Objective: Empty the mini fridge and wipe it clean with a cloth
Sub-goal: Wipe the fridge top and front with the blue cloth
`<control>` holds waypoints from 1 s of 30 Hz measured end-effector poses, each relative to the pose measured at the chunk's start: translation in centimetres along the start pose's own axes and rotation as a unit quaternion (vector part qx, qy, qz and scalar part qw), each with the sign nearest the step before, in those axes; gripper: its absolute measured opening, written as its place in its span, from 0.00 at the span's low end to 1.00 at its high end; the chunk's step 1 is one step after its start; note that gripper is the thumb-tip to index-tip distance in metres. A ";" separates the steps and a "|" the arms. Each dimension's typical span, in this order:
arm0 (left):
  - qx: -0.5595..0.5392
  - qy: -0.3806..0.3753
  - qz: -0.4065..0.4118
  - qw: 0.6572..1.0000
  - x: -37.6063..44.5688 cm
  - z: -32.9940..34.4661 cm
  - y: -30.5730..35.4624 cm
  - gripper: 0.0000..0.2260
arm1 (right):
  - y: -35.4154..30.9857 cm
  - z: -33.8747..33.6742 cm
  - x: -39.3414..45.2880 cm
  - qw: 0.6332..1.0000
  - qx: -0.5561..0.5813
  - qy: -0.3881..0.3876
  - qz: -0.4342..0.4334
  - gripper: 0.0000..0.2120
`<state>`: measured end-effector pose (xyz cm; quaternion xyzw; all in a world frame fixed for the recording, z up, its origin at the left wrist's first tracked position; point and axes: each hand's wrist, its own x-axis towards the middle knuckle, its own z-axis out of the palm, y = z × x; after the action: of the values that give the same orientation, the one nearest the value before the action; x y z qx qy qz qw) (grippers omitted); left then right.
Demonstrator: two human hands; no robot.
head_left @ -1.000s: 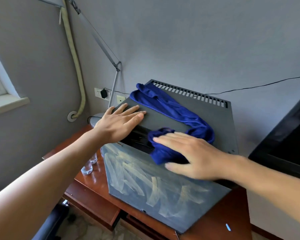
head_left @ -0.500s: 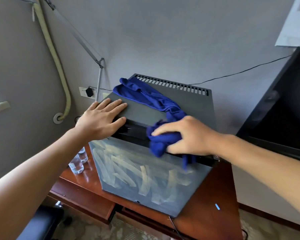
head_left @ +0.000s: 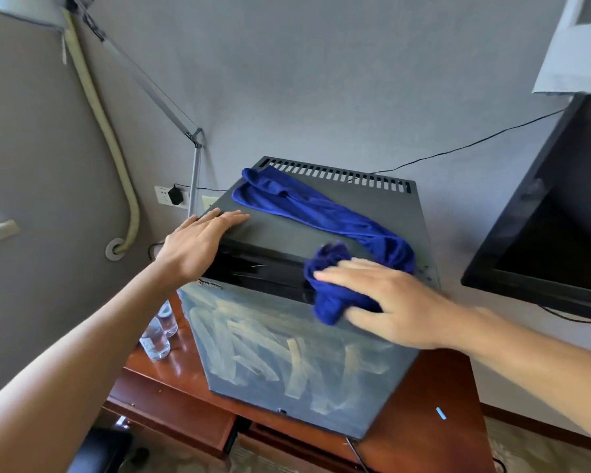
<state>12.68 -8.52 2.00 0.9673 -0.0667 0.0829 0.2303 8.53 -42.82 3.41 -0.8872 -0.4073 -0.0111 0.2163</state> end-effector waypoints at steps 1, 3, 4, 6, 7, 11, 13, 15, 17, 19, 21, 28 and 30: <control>-0.018 -0.004 -0.004 1.000 0.1 -0.1 0.0 0.28 | -0.6 0.7 2.0 1.000 -0.004 -0.006 -0.011 0.27; -0.038 -0.012 -0.030 0.999 0.0 -0.3 0.3 0.26 | -2.1 1.7 6.3 0.999 -0.022 -0.023 -0.029 0.28; -0.033 -0.010 -0.033 0.999 -0.1 -0.3 0.6 0.27 | -2.9 2.2 8.3 0.998 -0.035 -0.030 -0.039 0.28; 0.025 0.000 -0.005 1.000 -0.2 0.0 0.4 0.34 | -4.5 3.6 11.5 0.997 -0.056 -0.036 -0.047 0.28; 0.045 0.004 0.009 0.999 -0.3 0.1 0.3 0.36 | -5.2 4.1 12.3 0.997 -0.065 -0.033 -0.041 0.28; 0.064 0.019 0.017 0.998 -0.4 0.8 -0.3 0.36 | -5.3 3.3 11.2 0.996 -0.087 -0.011 -0.014 0.28; 0.075 0.024 0.019 0.997 -0.4 1.1 -0.3 0.38 | -3.9 1.6 8.6 0.997 -0.065 -0.018 0.032 0.28; 0.065 0.029 0.017 0.997 -0.3 1.2 -0.4 0.40 | -2.1 -0.5 5.1 0.995 -0.029 -0.016 0.093 0.29; 0.071 0.030 0.020 0.997 -0.4 1.4 -0.4 0.39 | 0.0 -2.8 1.2 0.989 -0.014 -0.006 0.146 0.28; 0.084 0.043 0.021 0.995 -0.5 1.5 -0.4 0.37 | 1.8 -4.4 -2.4 0.980 0.048 0.013 0.195 0.27; 0.099 0.057 0.018 0.993 -0.7 1.8 -0.3 0.36 | 2.8 -5.6 -4.5 0.960 0.156 0.028 0.231 0.27; 0.124 0.061 -0.016 0.990 -1.1 1.8 1.7 0.36 | 7.5 -13.7 -7.8 0.912 0.258 0.226 0.225 0.20; 0.145 0.060 -0.036 0.987 -0.9 2.0 3.4 0.35 | 10.3 -17.6 -10.4 0.847 0.319 0.362 0.222 0.22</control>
<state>11.48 -12.37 1.51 0.9855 -0.0048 0.1416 0.0938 11.83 -63.17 13.48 -0.7689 -0.0735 -0.1528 0.6165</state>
